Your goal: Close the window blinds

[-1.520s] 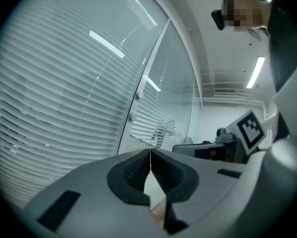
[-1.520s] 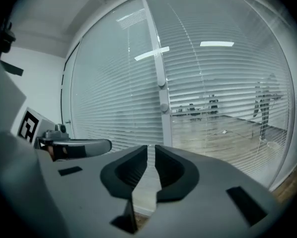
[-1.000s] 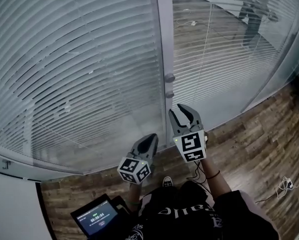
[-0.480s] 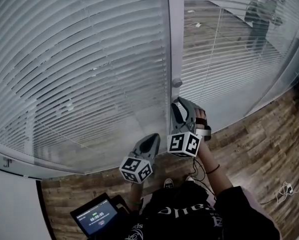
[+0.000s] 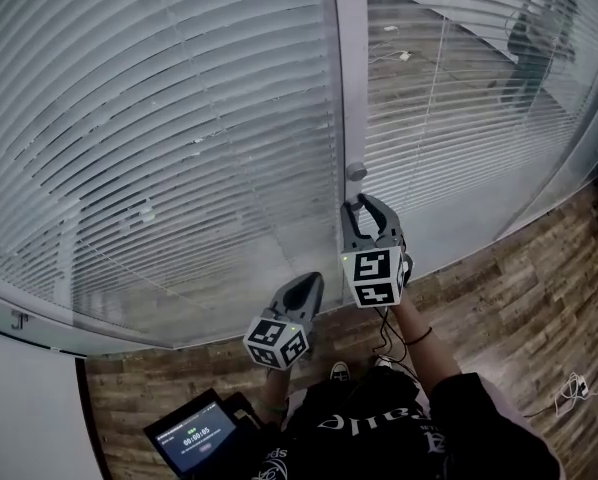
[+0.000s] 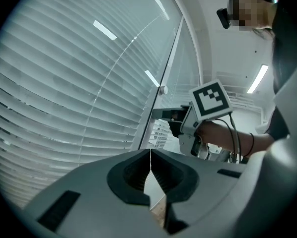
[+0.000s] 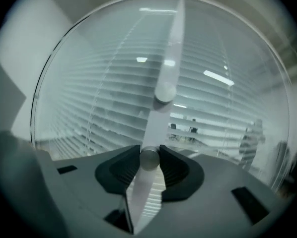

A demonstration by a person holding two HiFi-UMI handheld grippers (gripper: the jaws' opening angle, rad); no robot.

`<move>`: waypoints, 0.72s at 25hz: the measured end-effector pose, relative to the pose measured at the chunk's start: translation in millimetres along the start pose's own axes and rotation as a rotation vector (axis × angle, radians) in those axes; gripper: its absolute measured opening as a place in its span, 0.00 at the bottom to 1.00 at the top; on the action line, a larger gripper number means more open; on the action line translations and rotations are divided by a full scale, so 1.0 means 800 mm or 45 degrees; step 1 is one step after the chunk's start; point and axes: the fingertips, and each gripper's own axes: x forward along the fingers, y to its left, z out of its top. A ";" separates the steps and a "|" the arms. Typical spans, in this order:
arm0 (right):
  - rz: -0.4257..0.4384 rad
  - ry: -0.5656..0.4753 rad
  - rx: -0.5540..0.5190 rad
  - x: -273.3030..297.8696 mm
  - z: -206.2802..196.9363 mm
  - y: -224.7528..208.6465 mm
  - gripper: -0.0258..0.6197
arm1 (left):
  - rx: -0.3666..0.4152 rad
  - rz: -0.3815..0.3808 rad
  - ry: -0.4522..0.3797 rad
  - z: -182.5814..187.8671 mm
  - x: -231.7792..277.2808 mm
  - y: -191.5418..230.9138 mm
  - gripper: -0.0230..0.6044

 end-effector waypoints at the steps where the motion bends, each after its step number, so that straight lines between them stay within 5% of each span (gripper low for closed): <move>1: 0.010 -0.004 0.151 0.001 -0.001 -0.004 0.25 | -0.002 0.006 -0.001 0.000 -0.001 0.001 0.04; 8: 0.264 0.017 1.396 0.008 -0.015 -0.021 0.25 | -0.028 0.026 -0.011 0.001 0.000 0.001 0.04; 12: 0.417 0.002 1.813 0.009 -0.018 -0.024 0.25 | -0.031 0.015 -0.005 -0.002 0.002 -0.006 0.04; 13: 0.436 -0.009 1.786 0.008 -0.017 -0.024 0.25 | -0.031 0.010 -0.002 -0.003 0.003 -0.008 0.04; 15: 0.413 -0.031 1.499 0.004 -0.012 -0.024 0.25 | -0.029 0.002 0.005 -0.006 0.005 -0.011 0.04; 18: 0.250 -0.009 0.733 -0.007 -0.010 -0.020 0.26 | -0.026 0.000 0.013 -0.009 0.005 -0.013 0.04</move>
